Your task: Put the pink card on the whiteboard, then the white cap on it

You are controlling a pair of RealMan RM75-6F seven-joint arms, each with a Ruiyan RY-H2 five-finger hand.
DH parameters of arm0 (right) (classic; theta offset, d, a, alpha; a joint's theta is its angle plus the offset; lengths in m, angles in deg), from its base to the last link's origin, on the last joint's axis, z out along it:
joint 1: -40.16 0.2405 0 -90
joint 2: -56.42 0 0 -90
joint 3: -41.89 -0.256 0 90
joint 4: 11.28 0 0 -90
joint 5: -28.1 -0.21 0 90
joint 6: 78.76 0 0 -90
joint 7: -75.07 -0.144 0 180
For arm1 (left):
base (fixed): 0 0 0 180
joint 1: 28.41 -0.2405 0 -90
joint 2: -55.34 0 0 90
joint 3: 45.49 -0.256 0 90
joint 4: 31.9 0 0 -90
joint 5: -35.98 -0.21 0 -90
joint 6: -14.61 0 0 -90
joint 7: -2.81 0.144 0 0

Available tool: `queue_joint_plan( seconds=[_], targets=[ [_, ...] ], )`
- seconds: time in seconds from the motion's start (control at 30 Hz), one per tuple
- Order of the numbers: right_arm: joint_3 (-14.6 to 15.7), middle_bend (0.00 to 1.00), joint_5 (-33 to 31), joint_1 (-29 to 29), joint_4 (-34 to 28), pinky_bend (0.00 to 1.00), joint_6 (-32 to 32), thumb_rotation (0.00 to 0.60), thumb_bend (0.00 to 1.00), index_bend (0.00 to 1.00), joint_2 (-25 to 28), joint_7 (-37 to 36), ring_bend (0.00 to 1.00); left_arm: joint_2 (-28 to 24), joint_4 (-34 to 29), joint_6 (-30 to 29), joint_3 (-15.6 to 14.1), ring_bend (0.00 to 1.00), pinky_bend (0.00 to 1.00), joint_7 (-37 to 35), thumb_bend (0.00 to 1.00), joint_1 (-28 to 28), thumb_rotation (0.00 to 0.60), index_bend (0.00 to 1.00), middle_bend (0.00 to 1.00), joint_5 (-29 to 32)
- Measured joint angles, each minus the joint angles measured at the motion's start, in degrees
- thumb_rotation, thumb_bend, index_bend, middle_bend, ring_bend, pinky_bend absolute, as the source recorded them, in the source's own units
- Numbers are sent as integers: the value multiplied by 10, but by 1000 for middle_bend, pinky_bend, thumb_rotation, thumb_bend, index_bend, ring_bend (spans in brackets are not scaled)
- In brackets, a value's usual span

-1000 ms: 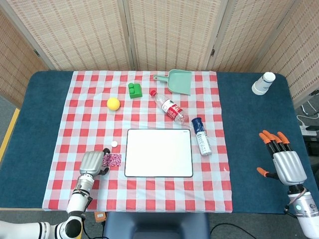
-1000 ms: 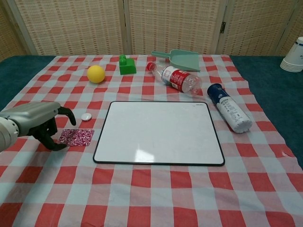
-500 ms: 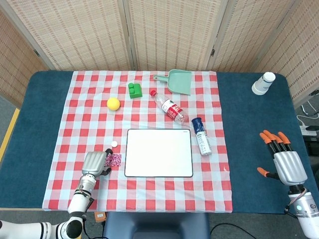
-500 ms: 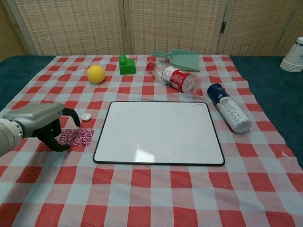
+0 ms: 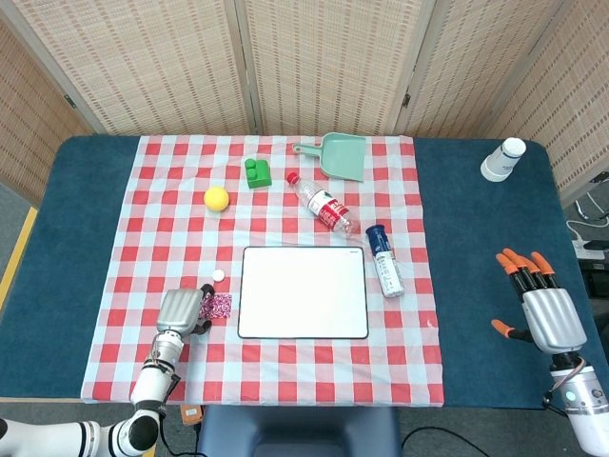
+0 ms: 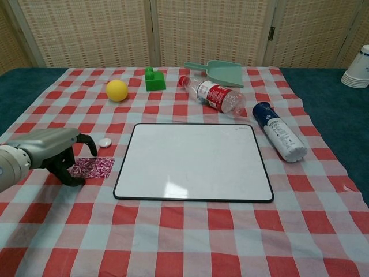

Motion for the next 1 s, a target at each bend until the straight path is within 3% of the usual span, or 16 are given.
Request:
queue_joint_plan(
  seconds=[1.0],
  targets=[
    [-1, 52, -1, 0, 0, 0, -1, 600, 0, 29, 0, 1, 0, -5, 1, 13, 8, 955, 945, 3, 278, 10, 600, 314, 970, 27]
  ],
)
